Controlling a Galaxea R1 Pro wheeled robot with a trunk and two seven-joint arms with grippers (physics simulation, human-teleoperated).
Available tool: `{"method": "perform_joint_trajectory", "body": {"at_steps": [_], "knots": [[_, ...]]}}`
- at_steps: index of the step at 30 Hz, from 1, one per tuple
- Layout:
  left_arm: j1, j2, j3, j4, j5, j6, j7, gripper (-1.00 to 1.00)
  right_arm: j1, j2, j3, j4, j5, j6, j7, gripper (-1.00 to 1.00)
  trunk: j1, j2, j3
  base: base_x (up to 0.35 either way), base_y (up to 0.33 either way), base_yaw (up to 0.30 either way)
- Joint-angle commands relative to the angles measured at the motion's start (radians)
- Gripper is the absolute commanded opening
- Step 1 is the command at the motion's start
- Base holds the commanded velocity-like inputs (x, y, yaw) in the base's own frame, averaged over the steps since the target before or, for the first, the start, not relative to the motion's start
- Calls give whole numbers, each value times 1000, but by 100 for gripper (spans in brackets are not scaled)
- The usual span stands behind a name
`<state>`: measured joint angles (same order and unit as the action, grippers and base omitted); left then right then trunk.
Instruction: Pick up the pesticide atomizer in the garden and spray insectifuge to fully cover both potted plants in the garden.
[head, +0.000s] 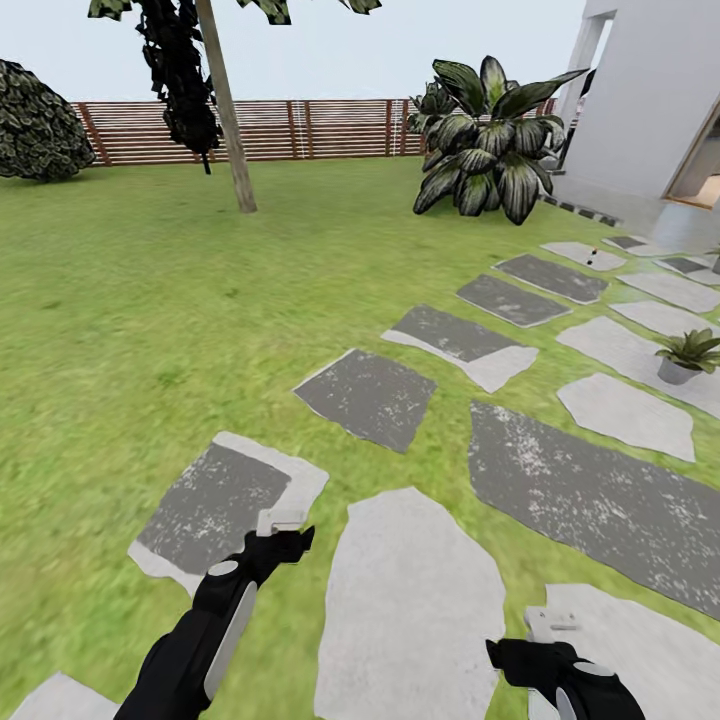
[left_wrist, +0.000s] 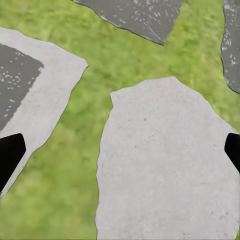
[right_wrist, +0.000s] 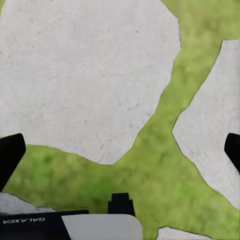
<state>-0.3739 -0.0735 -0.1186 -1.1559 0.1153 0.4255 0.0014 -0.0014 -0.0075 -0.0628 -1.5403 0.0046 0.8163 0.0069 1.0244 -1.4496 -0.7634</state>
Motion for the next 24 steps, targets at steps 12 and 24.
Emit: {"method": "perform_joint_trajectory", "body": {"at_steps": [12,24], "knots": [[0,0,0,-1,9,6,0,100,0,0,0,-1,1,4,1,100,1,0,-1,340,0,0],[0,0,0,-1,9,6,0,100,0,0,0,-1,0,4,1,100,1,0,-1,340,0,0]]}}
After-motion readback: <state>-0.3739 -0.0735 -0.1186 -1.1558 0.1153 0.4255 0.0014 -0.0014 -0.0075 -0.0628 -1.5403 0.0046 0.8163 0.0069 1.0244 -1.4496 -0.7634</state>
